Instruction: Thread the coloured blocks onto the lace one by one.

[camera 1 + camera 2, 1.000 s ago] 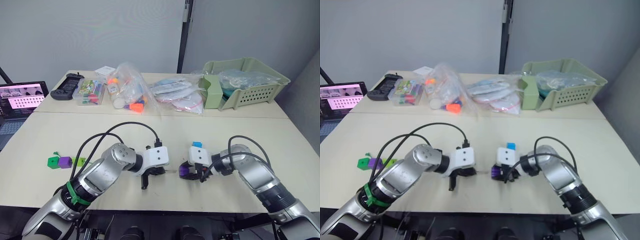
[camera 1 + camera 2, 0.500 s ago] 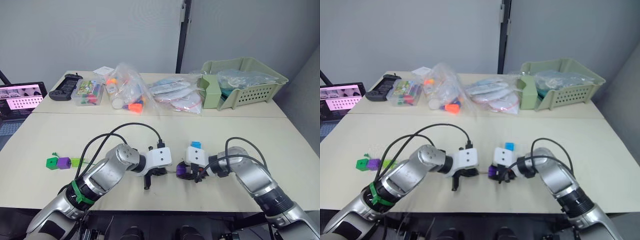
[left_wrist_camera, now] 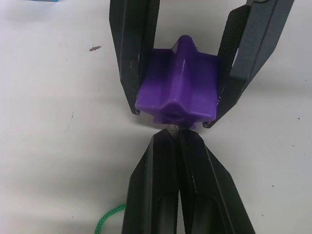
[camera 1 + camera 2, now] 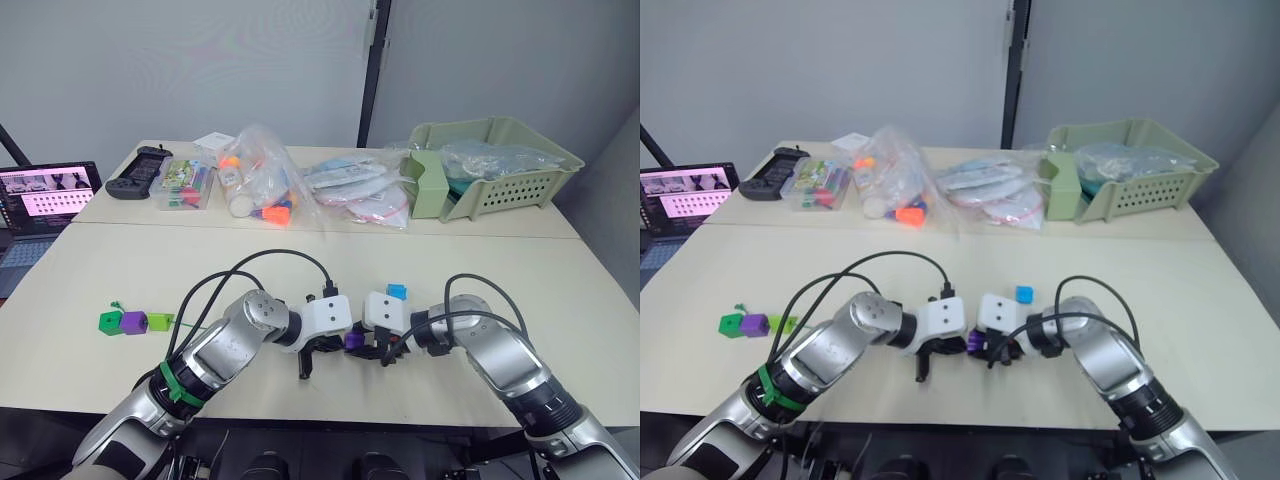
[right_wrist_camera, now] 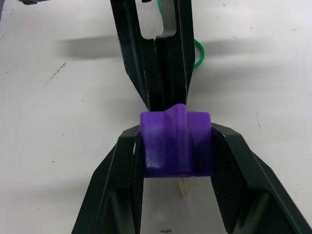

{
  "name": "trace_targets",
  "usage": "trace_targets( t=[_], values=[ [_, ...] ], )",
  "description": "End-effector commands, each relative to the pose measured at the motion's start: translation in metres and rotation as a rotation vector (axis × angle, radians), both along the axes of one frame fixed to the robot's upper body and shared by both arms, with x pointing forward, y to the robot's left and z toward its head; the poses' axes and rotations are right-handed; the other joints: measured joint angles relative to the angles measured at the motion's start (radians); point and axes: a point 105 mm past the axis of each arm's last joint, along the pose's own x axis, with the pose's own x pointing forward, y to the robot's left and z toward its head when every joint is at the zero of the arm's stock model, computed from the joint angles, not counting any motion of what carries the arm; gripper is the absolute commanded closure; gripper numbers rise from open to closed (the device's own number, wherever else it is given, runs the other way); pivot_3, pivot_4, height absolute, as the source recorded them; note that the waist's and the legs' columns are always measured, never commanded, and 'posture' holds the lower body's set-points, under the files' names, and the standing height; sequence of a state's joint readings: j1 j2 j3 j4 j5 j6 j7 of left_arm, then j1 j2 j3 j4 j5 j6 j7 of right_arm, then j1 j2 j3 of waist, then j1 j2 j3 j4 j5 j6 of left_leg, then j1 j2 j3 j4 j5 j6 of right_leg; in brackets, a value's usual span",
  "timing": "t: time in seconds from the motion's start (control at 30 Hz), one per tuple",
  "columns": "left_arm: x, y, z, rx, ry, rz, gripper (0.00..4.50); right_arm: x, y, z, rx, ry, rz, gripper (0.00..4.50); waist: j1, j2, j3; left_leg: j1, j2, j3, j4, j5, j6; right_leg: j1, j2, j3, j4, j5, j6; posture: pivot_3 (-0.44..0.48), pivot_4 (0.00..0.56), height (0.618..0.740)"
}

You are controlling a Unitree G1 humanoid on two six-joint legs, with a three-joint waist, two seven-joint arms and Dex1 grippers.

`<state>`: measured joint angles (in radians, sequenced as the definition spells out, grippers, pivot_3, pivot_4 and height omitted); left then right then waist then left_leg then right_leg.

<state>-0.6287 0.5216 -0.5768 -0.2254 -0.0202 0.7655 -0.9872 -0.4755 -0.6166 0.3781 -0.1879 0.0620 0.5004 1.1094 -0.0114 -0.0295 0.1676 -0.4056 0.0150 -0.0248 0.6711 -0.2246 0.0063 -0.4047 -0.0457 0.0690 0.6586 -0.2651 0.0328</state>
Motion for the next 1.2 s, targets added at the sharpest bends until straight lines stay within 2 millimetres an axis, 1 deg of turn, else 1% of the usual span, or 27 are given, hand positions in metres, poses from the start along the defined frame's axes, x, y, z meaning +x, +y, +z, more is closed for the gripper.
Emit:
trace_targets(
  t=[0.03, 0.23, 0.33, 0.53, 0.7, 0.97, 1.2],
  values=[
    [-0.001, 0.002, 0.018, -0.034, -0.061, -0.038, 4.5, -0.002, -0.009, -0.006, -0.02, 0.017, -0.016, 3.13, -0.002, 0.0, 0.0, 0.0, 0.0, 0.0, 0.0, 0.0, 0.0, 0.0, 0.0, 0.0, 0.0, 0.0, 0.0, 0.0, 0.15, 0.74],
    [-0.002, 0.009, 0.016, -0.035, -0.045, -0.018, 4.5, -0.002, -0.018, -0.01, -0.034, 0.028, -0.03, 3.13, -0.003, 0.0, 0.0, 0.0, 0.001, 0.0, 0.0, 0.0, 0.0, 0.0, 0.0, 0.0, 0.0, 0.0, 0.0, 0.0, 0.15, 0.74],
    [-0.001, 0.01, 0.016, -0.036, -0.046, -0.012, 4.5, -0.003, -0.018, -0.011, -0.035, 0.033, -0.03, 3.13, -0.004, 0.0, 0.0, 0.0, 0.001, 0.0, -0.001, 0.0, 0.0, 0.0, 0.001, 0.0, 0.0, 0.0, 0.0, 0.0, 0.15, 0.74],
    [0.002, 0.016, 0.024, -0.04, -0.06, 0.0, 4.5, -0.007, -0.017, -0.016, -0.051, 0.043, -0.011, 3.13, -0.004, 0.0, 0.0, 0.0, 0.001, 0.0, -0.001, 0.0, 0.0, 0.0, 0.0, 0.0, 0.0, 0.0, 0.0, 0.0, 0.15, 0.74],
    [-0.001, 0.022, 0.024, -0.038, -0.055, 0.005, 4.5, -0.009, -0.018, -0.016, -0.055, 0.05, 0.0, 3.13, -0.004, 0.0, 0.0, 0.0, 0.001, 0.0, -0.001, 0.0, 0.0, 0.0, 0.0, 0.0, 0.0, 0.0, 0.0, 0.0, 0.15, 0.74],
    [-0.007, 0.022, 0.019, -0.021, -0.021, -0.007, 4.5, -0.01, -0.015, -0.016, -0.052, 0.048, 0.005, 3.13, -0.003, 0.0, 0.0, 0.0, 0.001, 0.0, -0.001, 0.0, 0.0, 0.0, 0.0, 0.0, -0.001, 0.0, 0.0, 0.0, 0.15, 0.74],
    [-0.005, 0.016, 0.018, -0.013, -0.036, -0.005, 4.5, -0.011, -0.014, -0.015, -0.051, 0.048, 0.005, 3.13, -0.003, 0.0, 0.0, 0.0, 0.001, 0.0, -0.001, 0.0, 0.0, 0.0, 0.0, 0.0, -0.001, 0.0, 0.0, 0.0, 0.15, 0.74]
  ],
)
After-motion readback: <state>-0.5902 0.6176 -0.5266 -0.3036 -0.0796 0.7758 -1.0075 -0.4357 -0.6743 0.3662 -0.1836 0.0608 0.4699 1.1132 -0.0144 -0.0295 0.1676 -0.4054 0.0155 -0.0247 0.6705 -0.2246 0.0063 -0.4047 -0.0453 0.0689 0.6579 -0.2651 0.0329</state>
